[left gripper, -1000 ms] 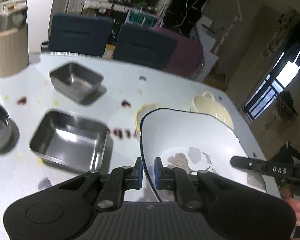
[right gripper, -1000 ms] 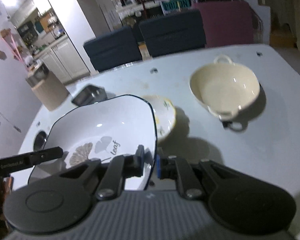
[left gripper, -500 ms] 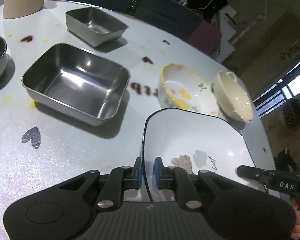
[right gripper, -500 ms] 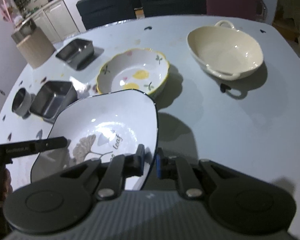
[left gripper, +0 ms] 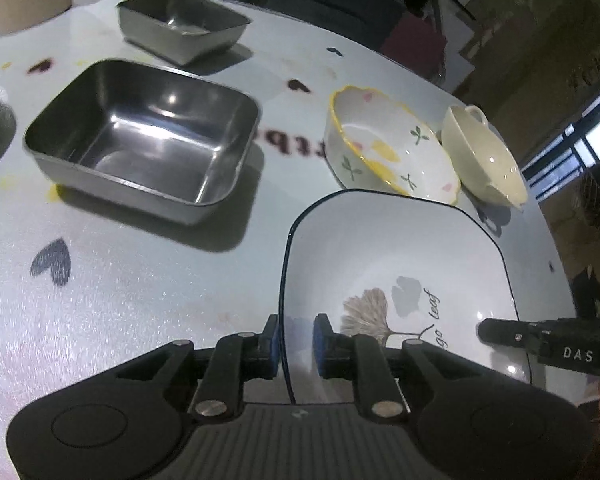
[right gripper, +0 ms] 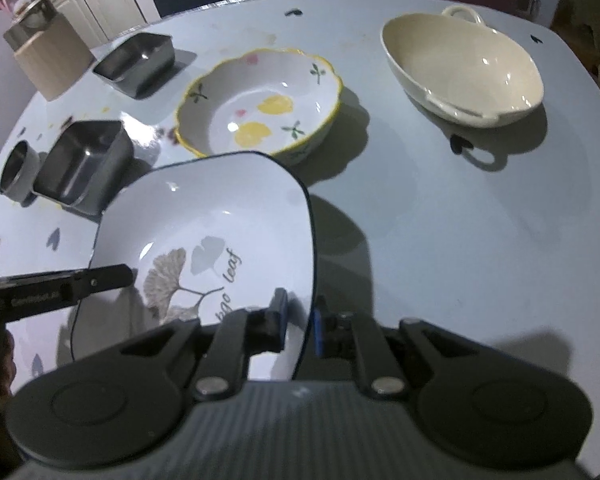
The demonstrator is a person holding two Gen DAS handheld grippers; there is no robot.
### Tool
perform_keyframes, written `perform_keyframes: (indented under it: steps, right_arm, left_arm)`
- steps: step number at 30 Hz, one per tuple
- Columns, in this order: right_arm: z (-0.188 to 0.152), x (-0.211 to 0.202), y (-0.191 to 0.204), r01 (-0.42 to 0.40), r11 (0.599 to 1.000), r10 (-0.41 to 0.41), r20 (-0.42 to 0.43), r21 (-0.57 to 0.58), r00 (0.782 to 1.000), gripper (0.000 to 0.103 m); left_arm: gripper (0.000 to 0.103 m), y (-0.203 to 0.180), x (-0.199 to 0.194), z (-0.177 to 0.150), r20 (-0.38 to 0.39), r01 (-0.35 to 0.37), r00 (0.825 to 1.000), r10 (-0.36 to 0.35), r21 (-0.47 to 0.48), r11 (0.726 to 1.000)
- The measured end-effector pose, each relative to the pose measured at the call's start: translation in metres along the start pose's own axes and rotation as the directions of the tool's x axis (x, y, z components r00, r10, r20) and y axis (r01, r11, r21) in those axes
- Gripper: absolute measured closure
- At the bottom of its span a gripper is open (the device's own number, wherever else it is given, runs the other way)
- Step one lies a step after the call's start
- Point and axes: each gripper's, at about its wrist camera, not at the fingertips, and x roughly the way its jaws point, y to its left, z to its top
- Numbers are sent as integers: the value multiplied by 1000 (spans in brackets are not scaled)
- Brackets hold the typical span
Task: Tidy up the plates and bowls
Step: 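Lift and carry the white plate with both tools across the table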
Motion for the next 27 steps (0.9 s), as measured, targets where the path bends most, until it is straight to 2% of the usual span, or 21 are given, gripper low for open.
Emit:
perform_keyframes:
  steps: [11,15,27]
  right_arm:
    - [1,11,-3,15,1000,-14,-64,21,998,83]
    - [3,15,-1,45,999,-44,-51,9,998,83]
    - [4,17,-5,38,999,-38,-21,6,999,84]
  left_arm:
    - [87,-12,-1,1,9,-21,1000,21,65,998]
    - [88,-13,0,0,6,-21,1000,21,70,997]
    - [88,-15,0,-2,12,-29,1000,28,77,997]
